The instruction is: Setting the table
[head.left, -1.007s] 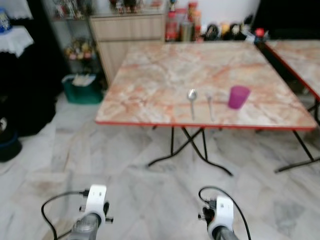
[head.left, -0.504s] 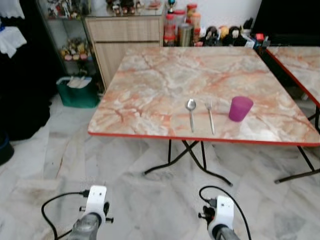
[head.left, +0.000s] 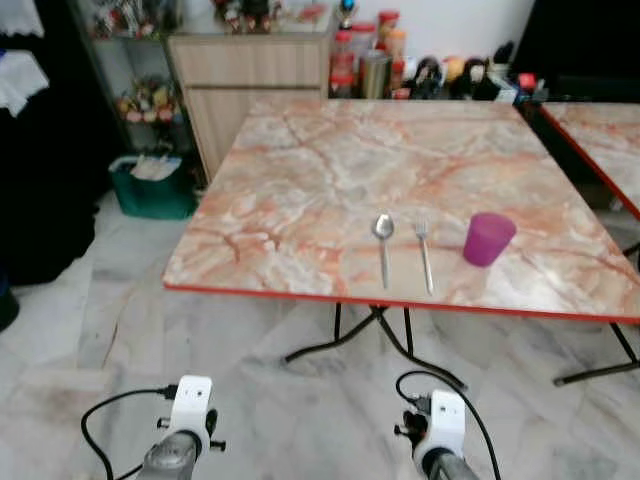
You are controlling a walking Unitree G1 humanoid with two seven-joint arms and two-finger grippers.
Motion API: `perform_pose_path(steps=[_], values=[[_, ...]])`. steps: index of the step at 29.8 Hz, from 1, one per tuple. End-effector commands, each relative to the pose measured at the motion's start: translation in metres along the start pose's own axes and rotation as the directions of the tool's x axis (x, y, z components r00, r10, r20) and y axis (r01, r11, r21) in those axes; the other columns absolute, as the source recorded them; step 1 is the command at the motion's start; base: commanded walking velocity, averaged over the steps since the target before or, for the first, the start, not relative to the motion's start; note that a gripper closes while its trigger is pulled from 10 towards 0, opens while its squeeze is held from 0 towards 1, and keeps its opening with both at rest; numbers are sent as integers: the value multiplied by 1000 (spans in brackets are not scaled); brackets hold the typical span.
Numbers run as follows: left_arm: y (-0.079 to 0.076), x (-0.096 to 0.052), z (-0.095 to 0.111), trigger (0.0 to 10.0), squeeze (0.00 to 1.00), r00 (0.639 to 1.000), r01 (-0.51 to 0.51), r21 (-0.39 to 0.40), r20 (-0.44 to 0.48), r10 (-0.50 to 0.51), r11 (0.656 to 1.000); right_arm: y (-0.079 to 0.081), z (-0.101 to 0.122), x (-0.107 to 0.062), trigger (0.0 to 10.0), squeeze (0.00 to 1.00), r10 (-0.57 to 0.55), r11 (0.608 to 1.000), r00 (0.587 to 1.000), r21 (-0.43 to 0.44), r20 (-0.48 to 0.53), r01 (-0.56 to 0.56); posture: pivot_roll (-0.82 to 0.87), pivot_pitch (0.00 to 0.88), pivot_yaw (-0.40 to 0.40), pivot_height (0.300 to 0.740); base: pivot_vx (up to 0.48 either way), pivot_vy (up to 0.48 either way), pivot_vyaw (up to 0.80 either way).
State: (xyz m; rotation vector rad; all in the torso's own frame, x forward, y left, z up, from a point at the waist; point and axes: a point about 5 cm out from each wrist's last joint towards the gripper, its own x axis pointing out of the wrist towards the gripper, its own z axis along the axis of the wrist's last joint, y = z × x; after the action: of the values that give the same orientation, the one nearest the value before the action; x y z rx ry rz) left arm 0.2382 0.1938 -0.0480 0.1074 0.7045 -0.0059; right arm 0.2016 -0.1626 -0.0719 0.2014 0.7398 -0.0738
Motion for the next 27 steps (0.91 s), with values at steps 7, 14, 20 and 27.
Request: perform_pose_path(steps=[7,14,20,27], values=[[-4,-1,-5,10000,0,1000,12,6,-23,-12,1000,-4,2,0,10000,0,-13,1000,1000,-4,10,13,33,0,10,740,316,0,0],[-5,-2,-9,10000,0,999,15,11,-32,-15,1000,-5,1,-1,10000,0,-15,1000,1000,-5,8,15,29,0,11,740,37,0,0],[-4,-3,-14,10000,0,999,13,12,-52,-12,1000,-6,-1,-2,10000,0,-16,1000,1000,-7,6,16,27,0,10,740,0,0,0],[-4,-4,-16,10000,0,998,9,8,-57,-8,1000,-10,-4,-5,10000,0,-5,1000,999,-30,35,6,25,0,5,740,0,0,0]])
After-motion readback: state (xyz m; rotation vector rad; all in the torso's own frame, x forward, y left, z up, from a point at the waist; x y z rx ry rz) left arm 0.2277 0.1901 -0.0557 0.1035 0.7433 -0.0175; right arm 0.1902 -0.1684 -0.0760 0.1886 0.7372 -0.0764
